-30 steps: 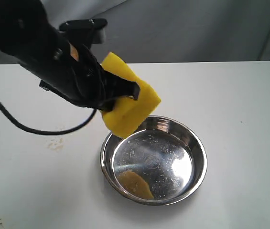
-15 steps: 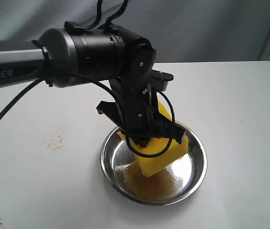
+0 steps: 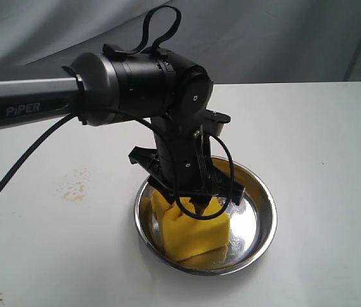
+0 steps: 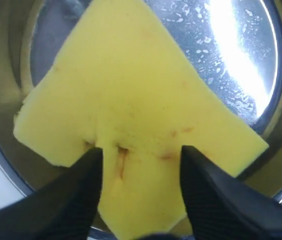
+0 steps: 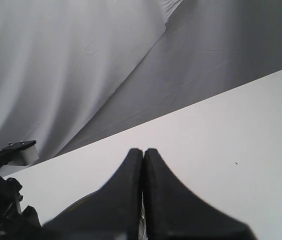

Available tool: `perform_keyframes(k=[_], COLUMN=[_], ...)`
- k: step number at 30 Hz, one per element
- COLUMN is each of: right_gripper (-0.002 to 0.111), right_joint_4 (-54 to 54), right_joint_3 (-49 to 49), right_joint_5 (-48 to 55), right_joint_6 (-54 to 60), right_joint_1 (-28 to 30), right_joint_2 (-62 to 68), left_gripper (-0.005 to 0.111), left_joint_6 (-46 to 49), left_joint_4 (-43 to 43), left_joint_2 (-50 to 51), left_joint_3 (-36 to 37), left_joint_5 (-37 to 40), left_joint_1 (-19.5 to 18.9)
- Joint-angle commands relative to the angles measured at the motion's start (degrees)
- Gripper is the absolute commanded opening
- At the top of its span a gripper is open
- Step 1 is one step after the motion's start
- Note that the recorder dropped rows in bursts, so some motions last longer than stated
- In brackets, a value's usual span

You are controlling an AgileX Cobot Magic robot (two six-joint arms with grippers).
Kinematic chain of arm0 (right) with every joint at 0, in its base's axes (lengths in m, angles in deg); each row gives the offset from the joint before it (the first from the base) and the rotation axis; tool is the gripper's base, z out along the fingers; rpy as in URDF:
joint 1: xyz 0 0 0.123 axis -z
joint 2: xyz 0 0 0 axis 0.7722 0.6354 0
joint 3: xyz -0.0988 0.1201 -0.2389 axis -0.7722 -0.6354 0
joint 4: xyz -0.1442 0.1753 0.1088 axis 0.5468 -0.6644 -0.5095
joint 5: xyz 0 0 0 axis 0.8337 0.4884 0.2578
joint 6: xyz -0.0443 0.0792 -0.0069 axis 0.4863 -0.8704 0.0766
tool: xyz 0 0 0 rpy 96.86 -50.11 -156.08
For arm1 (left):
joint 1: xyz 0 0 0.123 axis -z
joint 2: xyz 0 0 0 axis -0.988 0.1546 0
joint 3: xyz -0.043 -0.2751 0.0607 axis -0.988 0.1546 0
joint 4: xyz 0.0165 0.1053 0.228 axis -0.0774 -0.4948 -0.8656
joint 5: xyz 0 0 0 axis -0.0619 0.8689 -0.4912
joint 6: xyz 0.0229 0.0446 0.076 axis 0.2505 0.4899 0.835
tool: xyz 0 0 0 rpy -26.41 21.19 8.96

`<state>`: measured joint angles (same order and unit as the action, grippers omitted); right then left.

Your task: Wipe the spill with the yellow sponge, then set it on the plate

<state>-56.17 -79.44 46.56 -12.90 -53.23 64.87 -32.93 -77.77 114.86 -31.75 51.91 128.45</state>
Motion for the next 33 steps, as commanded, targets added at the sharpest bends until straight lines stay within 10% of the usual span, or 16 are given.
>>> perform_keyframes(k=[1, 8, 15, 21, 33], right_gripper=[0.000, 0.000, 0.000, 0.000, 0.000], right_joint_4=[0.72, 0.72, 0.72, 0.72, 0.72], right_joint_3=[-0.21, -0.21, -0.21, -0.21, -0.21], right_joint_5=[-0.22, -0.22, -0.22, -0.22, -0.22], right_joint_6=[0.09, 0.09, 0.09, 0.09, 0.09], right_joint_1=[-0.09, -0.09, -0.09, -0.09, -0.09], right_joint_2=[-0.15, -0.15, -0.15, -0.15, -0.15], left_gripper=[0.066, 0.058, 0.002, 0.000, 0.000], left_joint_6=[-0.44, -6.19, -4.11, -6.60, -5.07], left_joint_4=[0.24, -0.32, -7.98, -14.14, -7.30], left_joint_2=[0.06, -2.26, -7.07, -8.57, -11.10], left_joint_3=[-0.46, -0.46, -0.46, -0.46, 6.56], left_joint_5=[-0.72, 0.13, 2.94, 7.96, 7.96], left_joint_1=[0.35, -0.04, -0.04, -3.19, -21.79])
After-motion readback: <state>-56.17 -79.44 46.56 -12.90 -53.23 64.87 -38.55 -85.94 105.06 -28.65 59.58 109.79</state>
